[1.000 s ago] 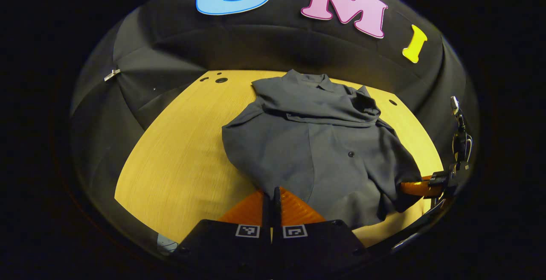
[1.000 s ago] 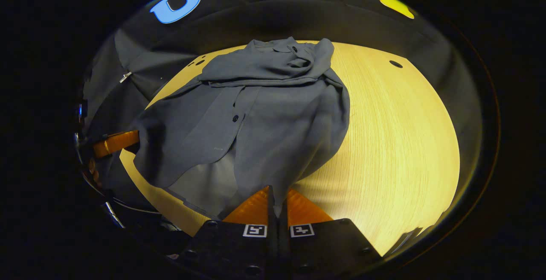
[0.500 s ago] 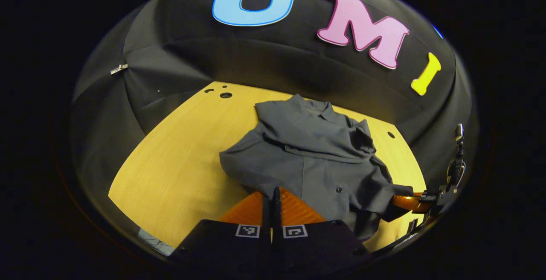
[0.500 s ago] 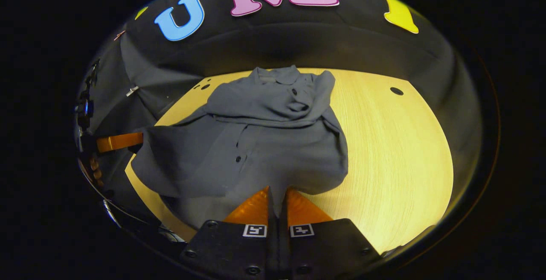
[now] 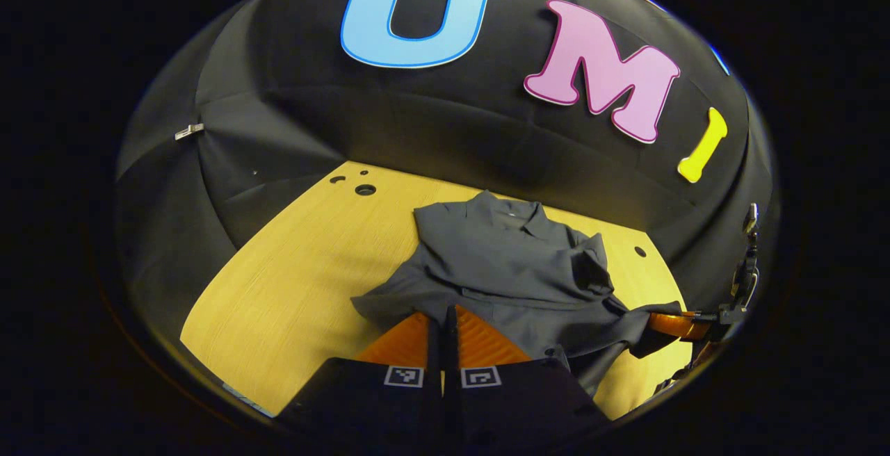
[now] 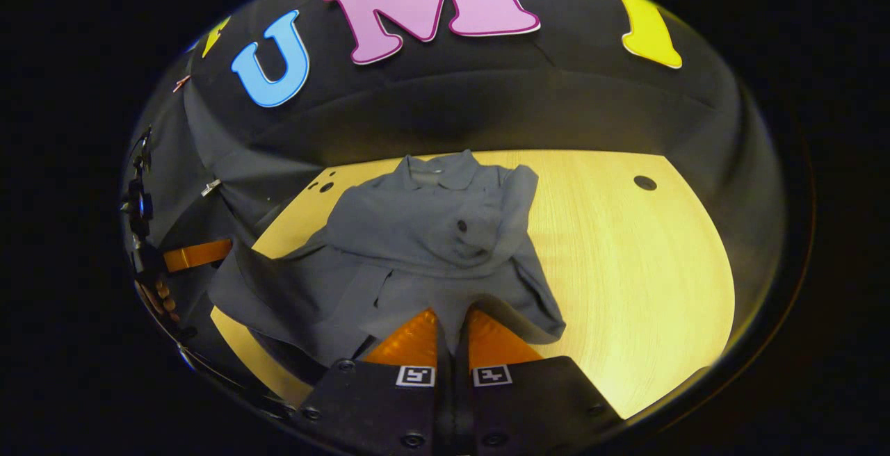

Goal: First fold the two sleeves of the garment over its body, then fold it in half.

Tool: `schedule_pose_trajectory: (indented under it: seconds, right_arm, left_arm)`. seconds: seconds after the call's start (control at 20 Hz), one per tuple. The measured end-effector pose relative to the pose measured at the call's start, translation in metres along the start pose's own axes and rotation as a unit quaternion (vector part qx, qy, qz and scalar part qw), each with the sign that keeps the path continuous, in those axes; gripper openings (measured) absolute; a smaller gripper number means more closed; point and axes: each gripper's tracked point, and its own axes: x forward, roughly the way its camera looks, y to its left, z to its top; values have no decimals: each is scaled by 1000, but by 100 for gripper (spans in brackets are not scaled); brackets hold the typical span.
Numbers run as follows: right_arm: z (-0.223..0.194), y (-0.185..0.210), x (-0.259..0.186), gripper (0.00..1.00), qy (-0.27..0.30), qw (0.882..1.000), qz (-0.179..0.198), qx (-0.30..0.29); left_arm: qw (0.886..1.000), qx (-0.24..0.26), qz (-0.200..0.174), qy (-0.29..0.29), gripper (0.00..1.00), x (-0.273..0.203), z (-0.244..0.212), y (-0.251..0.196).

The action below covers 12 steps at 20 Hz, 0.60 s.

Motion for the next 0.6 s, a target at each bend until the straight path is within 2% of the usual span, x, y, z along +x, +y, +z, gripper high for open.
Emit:
schedule_pose_trajectory:
  seconds: [0.05, 0.1, 0.5, 0.55, 0.6]
  right_arm:
    - [8, -2, 4, 5, -6, 1000, 0, 1]
    - [16, -5, 7, 5, -12, 1000, -1, 2]
    - [81, -29, 46, 5, -58, 998, -18, 5]
    - [91, -33, 52, 5, -66, 998, -20, 7]
    - [101, -38, 57, 5, -75, 997, -24, 7]
  left_arm:
    - [1000, 0, -2, -5, 2, 6, 7, -1]
    - [1000, 1, -4, -9, 6, 12, 15, -3]
    - [998, 24, -22, -56, 5, 69, 87, -21]
    - [997, 25, -24, -64, 2, 76, 98, -22]
    - [997, 29, -24, -72, 5, 85, 108, -21]
